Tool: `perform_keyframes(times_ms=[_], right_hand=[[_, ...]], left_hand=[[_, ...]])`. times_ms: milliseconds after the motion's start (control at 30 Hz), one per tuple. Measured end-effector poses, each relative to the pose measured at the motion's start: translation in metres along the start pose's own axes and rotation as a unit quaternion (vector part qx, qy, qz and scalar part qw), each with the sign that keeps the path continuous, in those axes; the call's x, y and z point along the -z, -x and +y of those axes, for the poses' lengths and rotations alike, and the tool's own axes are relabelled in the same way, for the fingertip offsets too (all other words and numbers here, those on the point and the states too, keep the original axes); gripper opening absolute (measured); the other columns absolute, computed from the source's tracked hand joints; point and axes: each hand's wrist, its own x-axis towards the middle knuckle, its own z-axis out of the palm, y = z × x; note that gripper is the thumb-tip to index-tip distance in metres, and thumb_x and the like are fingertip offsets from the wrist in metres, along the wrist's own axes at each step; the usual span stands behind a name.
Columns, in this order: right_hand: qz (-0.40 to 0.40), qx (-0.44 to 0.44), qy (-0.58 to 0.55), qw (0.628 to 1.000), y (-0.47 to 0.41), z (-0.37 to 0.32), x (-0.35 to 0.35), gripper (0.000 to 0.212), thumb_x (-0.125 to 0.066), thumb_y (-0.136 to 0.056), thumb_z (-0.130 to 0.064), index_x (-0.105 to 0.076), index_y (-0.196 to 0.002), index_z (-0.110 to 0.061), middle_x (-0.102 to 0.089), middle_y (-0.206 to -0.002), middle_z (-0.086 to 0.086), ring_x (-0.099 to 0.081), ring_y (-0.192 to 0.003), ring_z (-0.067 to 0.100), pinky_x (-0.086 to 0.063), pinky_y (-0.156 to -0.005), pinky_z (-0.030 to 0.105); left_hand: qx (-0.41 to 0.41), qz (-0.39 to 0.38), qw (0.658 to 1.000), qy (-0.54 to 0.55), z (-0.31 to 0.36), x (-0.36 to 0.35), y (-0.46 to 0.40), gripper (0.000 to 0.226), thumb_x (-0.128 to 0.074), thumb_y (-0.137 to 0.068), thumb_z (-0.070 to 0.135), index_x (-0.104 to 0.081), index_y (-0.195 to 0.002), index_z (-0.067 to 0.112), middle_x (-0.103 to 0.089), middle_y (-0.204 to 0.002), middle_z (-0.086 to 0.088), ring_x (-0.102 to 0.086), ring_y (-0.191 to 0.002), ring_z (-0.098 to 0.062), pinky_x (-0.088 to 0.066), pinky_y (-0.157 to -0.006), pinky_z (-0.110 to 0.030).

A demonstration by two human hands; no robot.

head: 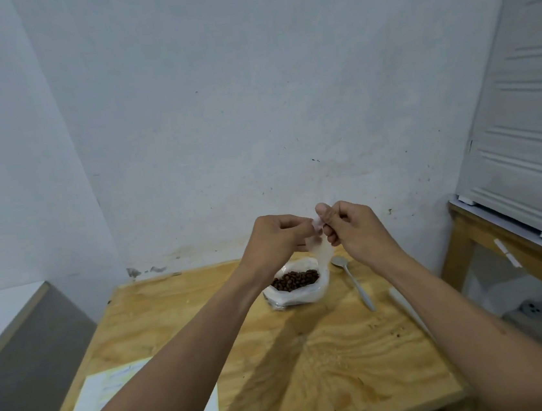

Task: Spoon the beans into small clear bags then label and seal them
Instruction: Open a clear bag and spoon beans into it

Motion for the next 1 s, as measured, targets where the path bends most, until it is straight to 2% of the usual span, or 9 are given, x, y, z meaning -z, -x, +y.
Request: perform_keyframes(times_ms=[233, 400, 500, 600, 700, 800, 900, 933, 1000], right_hand=[[-0.009, -0.004, 0.012, 1.0, 0.0, 0.008, -0.006, 0.035, -0.061, -0.101, -0.038, -0.065, -0.081, -0.01, -0.065, -0.062, -0.008, -0.061, -0.06, 0.009, -0.054, -0.066, 0.029], [0.0, -0.006, 0.097, 0.995, 0.006, 0.006, -0.013, 0.035, -0.054, -0.104, -0.027, -0.057, -0.082, 0.0, -0.074, -0.081, 0.006, -0.072, -0.07, 0.0, -0.053, -0.062, 0.02], [-0.015, 0.004, 0.131, 0.991, 0.012, 0.009, -0.018, 0.032, -0.053, -0.103, -0.022, -0.043, -0.074, -0.011, -0.065, -0.075, 0.007, -0.07, -0.078, -0.011, -0.043, -0.054, 0.02], [0.008, -0.008, 0.092, 0.996, 0.01, 0.008, -0.016, 0.034, -0.056, -0.1, -0.017, -0.041, -0.07, -0.013, -0.061, -0.076, 0.011, -0.074, -0.08, -0.001, -0.055, -0.06, 0.023], [0.001, -0.041, 0.02, 0.999, 0.005, 0.003, -0.007, 0.023, -0.059, -0.098, -0.013, -0.051, -0.076, -0.008, -0.071, -0.086, 0.016, -0.077, -0.078, 0.015, -0.059, -0.064, 0.025], [-0.061, -0.03, 0.004, 0.998, 0.007, -0.001, 0.005, 0.02, -0.058, -0.099, -0.008, -0.057, -0.081, 0.002, -0.075, -0.073, 0.001, -0.075, -0.072, 0.015, -0.062, -0.078, 0.034], [-0.132, -0.008, -0.003, 0.991, 0.009, -0.005, 0.011, 0.019, -0.056, -0.099, -0.002, -0.058, -0.08, 0.002, -0.071, -0.066, 0.0, -0.069, -0.068, 0.016, -0.06, -0.072, 0.029], [-0.151, -0.004, -0.002, 0.989, 0.009, -0.007, 0.01, 0.02, -0.057, -0.099, -0.002, -0.057, -0.079, -0.001, -0.071, -0.066, 0.001, -0.068, -0.068, 0.016, -0.059, -0.071, 0.028], [-0.173, -0.003, -0.004, 0.985, 0.009, -0.008, 0.009, 0.021, -0.058, -0.1, -0.002, -0.057, -0.079, -0.002, -0.071, -0.067, 0.002, -0.068, -0.068, 0.016, -0.059, -0.072, 0.029]], left_hand=[[0.012, 0.084, 0.995, -0.045, -0.003, -0.007, 0.0, 0.023, -0.065, -0.093, 0.009, -0.074, -0.084, -0.01, -0.076, -0.075, -0.018, -0.076, -0.074, -0.028, -0.064, -0.075, -0.04], [0.033, 0.143, 0.988, -0.044, -0.006, -0.011, -0.004, 0.029, -0.063, -0.092, 0.007, -0.065, -0.085, -0.021, -0.07, -0.081, -0.033, -0.077, -0.063, -0.021, -0.062, -0.076, -0.052], [0.053, 0.198, 0.978, -0.033, -0.006, -0.002, -0.01, 0.036, -0.063, -0.08, 0.019, -0.066, -0.082, -0.017, -0.072, -0.082, -0.031, -0.073, -0.066, -0.041, -0.06, -0.07, -0.062], [0.048, 0.172, 0.983, -0.037, -0.005, -0.003, -0.007, 0.026, -0.064, -0.085, 0.018, -0.073, -0.08, -0.006, -0.076, -0.077, -0.014, -0.075, -0.077, -0.033, -0.063, -0.077, -0.052], [-0.019, 0.058, 0.995, -0.083, -0.001, 0.003, 0.002, 0.013, -0.07, -0.093, 0.027, -0.078, -0.097, 0.018, -0.078, -0.097, 0.007, -0.072, -0.098, -0.013, -0.058, -0.091, -0.037], [-0.059, -0.087, 0.967, -0.232, 0.002, 0.023, 0.003, 0.072, -0.08, -0.083, 0.052, -0.048, -0.147, 0.04, -0.046, -0.153, 0.019, -0.04, -0.139, 0.002, -0.033, -0.112, -0.027], [-0.136, -0.191, 0.859, -0.455, -0.003, 0.034, -0.009, 0.135, -0.086, -0.068, 0.062, 0.003, -0.164, 0.029, 0.009, -0.17, 0.013, 0.01, -0.155, -0.003, 0.005, -0.125, -0.031], [-0.163, -0.203, 0.827, -0.499, -0.004, 0.036, -0.014, 0.142, -0.086, -0.066, 0.064, 0.01, -0.163, 0.024, 0.015, -0.17, 0.01, 0.018, -0.155, -0.006, 0.014, -0.124, -0.032], [-0.189, -0.195, 0.811, -0.518, -0.006, 0.036, -0.02, 0.14, -0.084, -0.065, 0.066, 0.005, -0.163, 0.018, -0.005, -0.17, 0.001, 0.006, -0.156, -0.011, 0.019, -0.122, -0.031]])
